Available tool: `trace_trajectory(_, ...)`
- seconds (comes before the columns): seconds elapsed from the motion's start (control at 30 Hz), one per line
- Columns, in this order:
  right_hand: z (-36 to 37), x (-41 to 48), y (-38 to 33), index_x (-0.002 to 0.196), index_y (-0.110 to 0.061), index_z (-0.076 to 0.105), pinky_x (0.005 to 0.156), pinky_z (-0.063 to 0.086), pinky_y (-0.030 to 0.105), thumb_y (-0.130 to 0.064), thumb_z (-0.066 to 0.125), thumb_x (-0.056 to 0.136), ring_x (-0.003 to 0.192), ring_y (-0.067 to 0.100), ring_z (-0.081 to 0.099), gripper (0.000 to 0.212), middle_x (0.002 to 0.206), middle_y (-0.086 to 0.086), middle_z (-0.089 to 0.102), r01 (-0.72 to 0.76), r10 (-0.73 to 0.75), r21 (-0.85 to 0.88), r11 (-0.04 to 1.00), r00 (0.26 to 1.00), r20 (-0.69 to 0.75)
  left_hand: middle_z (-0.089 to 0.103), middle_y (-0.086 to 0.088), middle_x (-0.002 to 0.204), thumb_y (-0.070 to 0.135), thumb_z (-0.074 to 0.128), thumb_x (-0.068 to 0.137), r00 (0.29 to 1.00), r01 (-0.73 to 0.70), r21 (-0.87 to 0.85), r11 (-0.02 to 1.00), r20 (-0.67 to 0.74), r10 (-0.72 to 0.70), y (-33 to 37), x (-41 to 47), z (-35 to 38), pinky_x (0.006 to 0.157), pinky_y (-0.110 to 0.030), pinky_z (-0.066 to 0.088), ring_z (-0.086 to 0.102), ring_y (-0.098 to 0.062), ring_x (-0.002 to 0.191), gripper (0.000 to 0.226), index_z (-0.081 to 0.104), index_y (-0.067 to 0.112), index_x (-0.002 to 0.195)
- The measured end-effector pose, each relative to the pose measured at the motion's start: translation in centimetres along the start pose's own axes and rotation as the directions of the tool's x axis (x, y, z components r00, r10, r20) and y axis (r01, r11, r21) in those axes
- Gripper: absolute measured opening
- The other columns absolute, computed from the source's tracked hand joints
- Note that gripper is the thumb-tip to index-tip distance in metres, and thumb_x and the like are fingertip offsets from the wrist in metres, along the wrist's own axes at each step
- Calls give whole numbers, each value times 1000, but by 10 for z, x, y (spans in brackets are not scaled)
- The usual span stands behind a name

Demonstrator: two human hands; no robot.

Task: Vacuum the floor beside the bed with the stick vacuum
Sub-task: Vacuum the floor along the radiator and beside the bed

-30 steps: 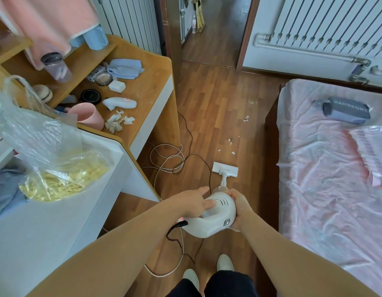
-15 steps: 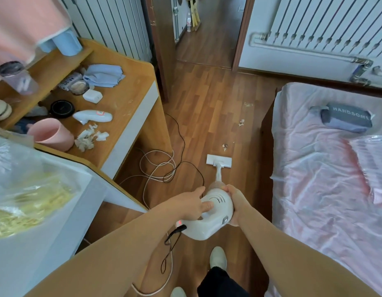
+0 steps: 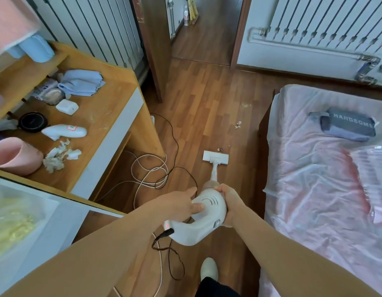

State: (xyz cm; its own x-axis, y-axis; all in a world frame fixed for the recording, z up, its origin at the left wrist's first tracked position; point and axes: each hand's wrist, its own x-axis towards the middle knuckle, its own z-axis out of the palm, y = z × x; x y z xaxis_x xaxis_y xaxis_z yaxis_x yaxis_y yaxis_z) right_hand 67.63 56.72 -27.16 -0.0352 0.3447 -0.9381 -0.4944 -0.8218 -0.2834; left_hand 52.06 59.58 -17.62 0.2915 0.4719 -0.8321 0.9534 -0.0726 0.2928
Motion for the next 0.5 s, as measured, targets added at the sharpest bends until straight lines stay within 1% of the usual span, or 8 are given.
trace_trajectory(0.07, 0, -5, 0, 102, -8, 66, 72, 56, 46, -29, 65, 86, 76, 34, 66, 27, 82, 17, 71, -27, 27, 9, 1000, 1000, 9, 53, -11, 138, 44, 35, 101, 999, 13, 36, 999, 32, -14, 1, 0, -6, 86, -32, 47, 59, -23, 100, 68, -3, 24, 154)
trace_trajectory(0.1, 1, -6, -2, 100, -9, 66, 72, 55, 46, -29, 65, 86, 76, 34, 66, 25, 81, 17, 71, -34, 34, 14, 999, 999, 12, 59, -11, 125, 43, 35, 102, 999, 18, 36, 999, 40, -20, 1, 0, -9, 77, -30, 46, 59, -20, 88, 68, -4, 25, 154)
trace_trajectory(0.13, 2, -8, -5, 98, -9, 66, 72, 55, 46, -29, 64, 86, 75, 33, 65, 23, 82, 16, 70, -36, 36, 19, 999, 999, 12, 61, -9, 111, 43, 35, 102, 999, 16, 39, 999, 39, -17, 2, 1, -13, 68, -27, 43, 56, -18, 75, 68, -4, 25, 154)
trace_trajectory(0.2, 4, -8, -15, 96, -13, 65, 72, 54, 45, -28, 63, 87, 74, 32, 64, 18, 80, 15, 69, -20, 20, 23, 1000, 1000, 5, 57, -5, 99, 43, 36, 101, 999, 22, 41, 999, 23, -23, 6, 4, -22, 55, -24, 35, 47, -13, 58, 68, -5, 26, 154)
trace_trajectory(0.27, 5, -4, -27, 95, -15, 64, 71, 54, 44, -29, 62, 88, 73, 31, 64, 16, 79, 13, 68, 6, -6, 19, 1000, 1000, 12, 56, -3, 91, 44, 35, 101, 1000, 24, 49, 999, -8, -24, 9, 13, -30, 55, -24, 35, 46, -12, 56, 69, -6, 26, 154)
trace_trajectory(0.37, 3, 7, -41, 98, -13, 66, 73, 55, 44, -32, 62, 87, 75, 32, 66, 23, 81, 14, 70, 24, -24, 15, 1000, 1000, 17, 54, -1, 79, 44, 33, 101, 999, 16, 62, 998, -32, -14, 13, 31, -35, 65, -29, 39, 50, -15, 62, 69, -6, 25, 154)
trace_trajectory(0.43, 1, 13, -45, 101, -12, 66, 74, 56, 45, -32, 63, 86, 76, 32, 67, 25, 84, 14, 71, 32, -33, 18, 999, 999, 13, 58, -2, 86, 43, 34, 102, 999, 11, 38, 999, -33, -10, 16, 37, -36, 67, -30, 39, 48, -13, 61, 68, -6, 26, 154)
trace_trajectory(0.5, -2, 18, -45, 101, -11, 66, 73, 57, 44, -31, 63, 86, 75, 32, 67, 26, 83, 15, 71, 34, -34, 16, 999, 999, 10, 62, -10, 119, 42, 34, 102, 1000, 9, 22, 1000, -21, -9, 15, 39, -35, 72, -31, 42, 53, -16, 69, 67, -5, 28, 154)
